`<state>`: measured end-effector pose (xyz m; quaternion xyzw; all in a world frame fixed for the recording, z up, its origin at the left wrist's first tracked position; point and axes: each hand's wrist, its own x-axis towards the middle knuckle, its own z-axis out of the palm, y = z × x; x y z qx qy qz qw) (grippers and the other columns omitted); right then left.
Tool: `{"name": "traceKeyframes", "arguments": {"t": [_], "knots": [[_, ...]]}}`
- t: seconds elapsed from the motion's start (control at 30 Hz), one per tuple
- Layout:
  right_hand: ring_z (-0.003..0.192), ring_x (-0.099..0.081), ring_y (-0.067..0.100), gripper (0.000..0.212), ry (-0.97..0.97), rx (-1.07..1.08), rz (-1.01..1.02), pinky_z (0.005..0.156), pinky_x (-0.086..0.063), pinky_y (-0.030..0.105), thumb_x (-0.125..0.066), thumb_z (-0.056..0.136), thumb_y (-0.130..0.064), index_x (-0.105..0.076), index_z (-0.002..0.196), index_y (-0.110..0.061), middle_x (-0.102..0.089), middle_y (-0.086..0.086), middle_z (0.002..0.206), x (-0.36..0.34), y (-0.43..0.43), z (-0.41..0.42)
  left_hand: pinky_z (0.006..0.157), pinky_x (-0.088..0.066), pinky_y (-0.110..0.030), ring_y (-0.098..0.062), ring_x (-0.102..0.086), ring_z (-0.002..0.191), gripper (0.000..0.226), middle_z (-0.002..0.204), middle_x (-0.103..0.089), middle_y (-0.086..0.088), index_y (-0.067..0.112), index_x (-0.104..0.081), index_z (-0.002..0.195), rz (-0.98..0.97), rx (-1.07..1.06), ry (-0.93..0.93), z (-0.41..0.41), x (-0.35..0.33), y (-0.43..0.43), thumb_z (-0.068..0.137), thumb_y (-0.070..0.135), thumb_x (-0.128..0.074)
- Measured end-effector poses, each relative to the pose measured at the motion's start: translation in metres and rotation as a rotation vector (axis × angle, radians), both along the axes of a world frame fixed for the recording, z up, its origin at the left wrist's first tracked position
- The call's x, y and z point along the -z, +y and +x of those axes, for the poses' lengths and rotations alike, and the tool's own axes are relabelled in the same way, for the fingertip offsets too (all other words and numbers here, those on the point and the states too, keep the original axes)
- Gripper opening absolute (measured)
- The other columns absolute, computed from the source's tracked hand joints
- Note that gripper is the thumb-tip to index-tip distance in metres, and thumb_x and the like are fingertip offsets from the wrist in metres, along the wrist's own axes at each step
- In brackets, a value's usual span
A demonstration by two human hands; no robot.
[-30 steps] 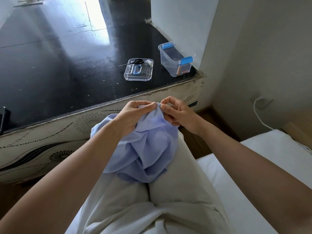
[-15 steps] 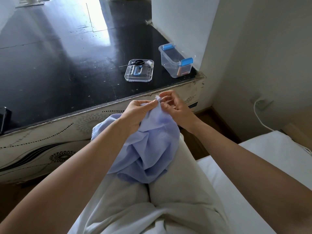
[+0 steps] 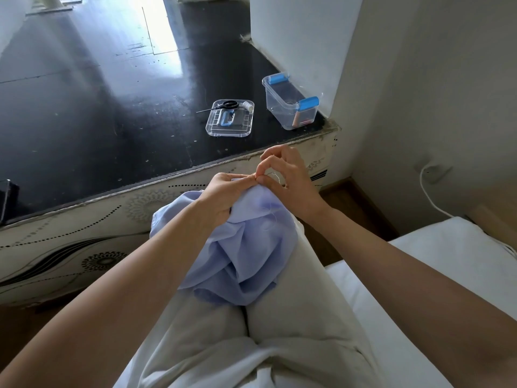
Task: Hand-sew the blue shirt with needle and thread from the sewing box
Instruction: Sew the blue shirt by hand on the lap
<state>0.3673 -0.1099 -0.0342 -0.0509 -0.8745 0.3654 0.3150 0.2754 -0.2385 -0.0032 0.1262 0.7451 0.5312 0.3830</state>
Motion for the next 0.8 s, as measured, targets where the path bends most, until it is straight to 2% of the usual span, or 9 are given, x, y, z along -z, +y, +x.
{"name": "traceKeyframes", "arguments": {"t": [0.1,0.2,0.33,0.4,0.47,0.53,0.6,0.7,0.8], "knots": [[0.085,-0.053,0.004,0.020,0.024,-0.043,0.007,0.076,-0.047,0.013,-0.056,0.097,-0.034,-0.066,0.096,-0.017,-0.061,0.004,0.100,0.009,0.005,-0.004,0.062,-0.052,-0.025,-0.015,-0.063,0.063,0.013,0.069,-0.071,-0.002,0.013,-0.073,0.075,-0.016,-0.045,-0.069,0.000,0.000,0.000,0.083,0.024,-0.076],[0.080,-0.054,0.005,0.015,-0.013,-0.029,0.022,0.074,-0.049,0.014,-0.060,0.094,-0.021,-0.067,0.095,-0.007,-0.064,0.007,0.095,0.015,0.010,-0.006,0.068,-0.051,-0.027,-0.019,-0.062,0.072,0.013,0.079,-0.070,-0.006,0.010,-0.072,0.080,0.012,-0.064,-0.118,0.000,0.003,0.000,0.085,0.022,-0.074],[0.094,-0.052,0.013,0.036,0.116,-0.047,0.066,0.078,-0.049,0.021,-0.037,0.100,-0.046,-0.056,0.103,-0.016,-0.064,0.015,0.101,0.009,0.003,-0.006,0.061,-0.050,-0.020,-0.015,-0.062,0.072,0.014,0.078,-0.071,-0.003,0.012,-0.073,0.082,-0.010,-0.048,-0.068,-0.001,0.006,0.002,0.087,0.025,-0.072],[0.102,-0.053,0.004,0.046,0.097,-0.082,-0.001,0.084,-0.050,0.027,-0.033,0.096,-0.059,-0.052,0.109,-0.019,-0.063,-0.006,0.103,0.004,-0.005,-0.003,0.061,-0.049,-0.019,-0.013,-0.060,0.069,0.017,0.075,-0.068,-0.002,0.012,-0.072,0.079,-0.034,-0.064,-0.033,-0.001,0.007,0.004,0.089,0.026,-0.071],[0.095,-0.061,-0.005,0.065,0.021,-0.129,-0.325,0.087,-0.052,0.027,-0.037,0.090,-0.070,-0.056,0.111,-0.011,-0.063,-0.022,0.092,-0.004,-0.008,0.000,0.068,-0.048,-0.024,-0.015,-0.058,0.071,0.018,0.077,-0.067,-0.004,0.012,-0.073,0.079,-0.059,-0.123,-0.009,-0.003,0.009,0.005,0.087,0.029,-0.073],[0.078,-0.066,0.004,0.036,0.056,-0.140,-0.538,0.082,-0.057,0.029,-0.043,0.099,-0.047,-0.054,0.105,-0.013,-0.066,-0.014,0.082,-0.007,-0.004,0.000,0.072,-0.048,-0.027,-0.018,-0.057,0.072,0.018,0.078,-0.068,-0.005,0.013,-0.075,0.080,-0.052,-0.212,0.000,-0.005,0.011,0.005,0.084,0.031,-0.076],[0.057,-0.056,0.007,0.010,0.096,-0.116,-0.667,0.061,-0.054,0.023,-0.039,0.104,-0.019,-0.047,0.099,-0.016,-0.058,-0.010,0.065,-0.013,0.002,0.002,0.071,-0.049,-0.026,-0.019,-0.058,0.071,0.015,0.075,-0.067,-0.005,0.017,-0.072,0.075,0.003,-0.289,-0.008,-0.006,0.011,0.004,0.086,0.027,-0.074],[0.047,-0.036,0.007,0.015,-0.323,0.007,-0.829,0.042,-0.033,0.017,-0.040,0.104,-0.018,-0.050,0.094,-0.015,-0.043,-0.004,0.059,-0.020,0.014,0.009,0.069,-0.048,-0.026,-0.016,-0.054,0.070,0.016,0.075,-0.062,0.000,0.022,-0.065,0.075,0.070,-0.402,0.003,-0.005,0.010,0.004,0.090,0.028,-0.069],[0.047,-0.025,0.008,0.019,-0.994,-0.207,-0.662,0.043,-0.021,0.019,-0.045,0.098,-0.014,-0.046,0.079,-0.014,-0.036,0.000,0.063,-0.018,0.025,0.023,0.075,-0.051,-0.032,-0.017,-0.054,0.077,0.016,0.076,-0.060,0.002,0.023,-0.064,0.076,0.126,-0.529,0.012,-0.007,0.009,0.006,0.089,0.029,-0.070]]}}
